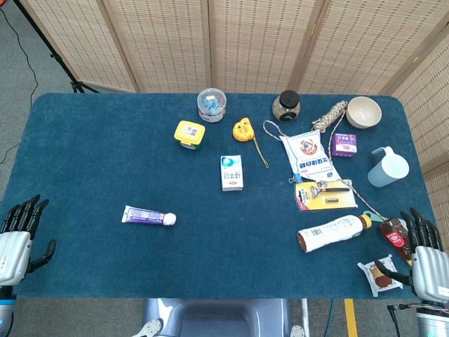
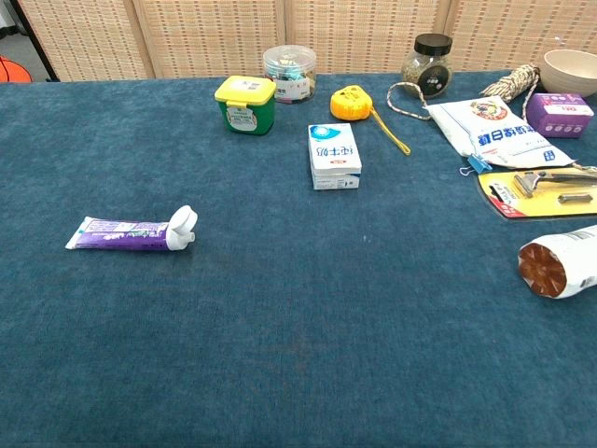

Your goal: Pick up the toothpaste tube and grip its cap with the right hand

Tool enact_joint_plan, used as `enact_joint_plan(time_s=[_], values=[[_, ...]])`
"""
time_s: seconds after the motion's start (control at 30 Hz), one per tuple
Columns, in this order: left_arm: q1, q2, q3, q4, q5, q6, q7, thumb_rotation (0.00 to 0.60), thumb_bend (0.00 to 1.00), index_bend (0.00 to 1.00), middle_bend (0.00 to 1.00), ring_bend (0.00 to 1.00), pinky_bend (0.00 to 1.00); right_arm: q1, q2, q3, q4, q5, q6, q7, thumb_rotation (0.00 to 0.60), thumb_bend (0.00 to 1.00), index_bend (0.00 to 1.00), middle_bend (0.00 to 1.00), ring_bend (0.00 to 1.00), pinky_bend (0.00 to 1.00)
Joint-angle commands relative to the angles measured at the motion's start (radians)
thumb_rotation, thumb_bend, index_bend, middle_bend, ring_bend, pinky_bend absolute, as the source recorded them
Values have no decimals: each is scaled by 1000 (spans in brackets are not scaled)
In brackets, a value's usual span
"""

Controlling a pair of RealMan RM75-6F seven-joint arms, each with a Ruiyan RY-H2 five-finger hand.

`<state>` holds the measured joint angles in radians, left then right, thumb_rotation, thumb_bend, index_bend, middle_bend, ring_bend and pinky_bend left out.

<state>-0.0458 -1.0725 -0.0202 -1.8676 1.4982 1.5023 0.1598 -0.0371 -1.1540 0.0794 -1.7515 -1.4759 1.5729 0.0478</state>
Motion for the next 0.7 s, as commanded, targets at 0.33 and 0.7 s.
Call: enact_joint_plan(time_s=[0.33,0.7], values=[[2,2,4,5,5,2,-9,600,418,0,0,0,0,-7,0,-6,-1,-7,11,2,600,0,37,0,0,0],[-7,9,2,3,15,-6,-30,600,418,1,0,0,0,-14,4,-8,-6,-8,19,4,600,0,37,0,0,0]])
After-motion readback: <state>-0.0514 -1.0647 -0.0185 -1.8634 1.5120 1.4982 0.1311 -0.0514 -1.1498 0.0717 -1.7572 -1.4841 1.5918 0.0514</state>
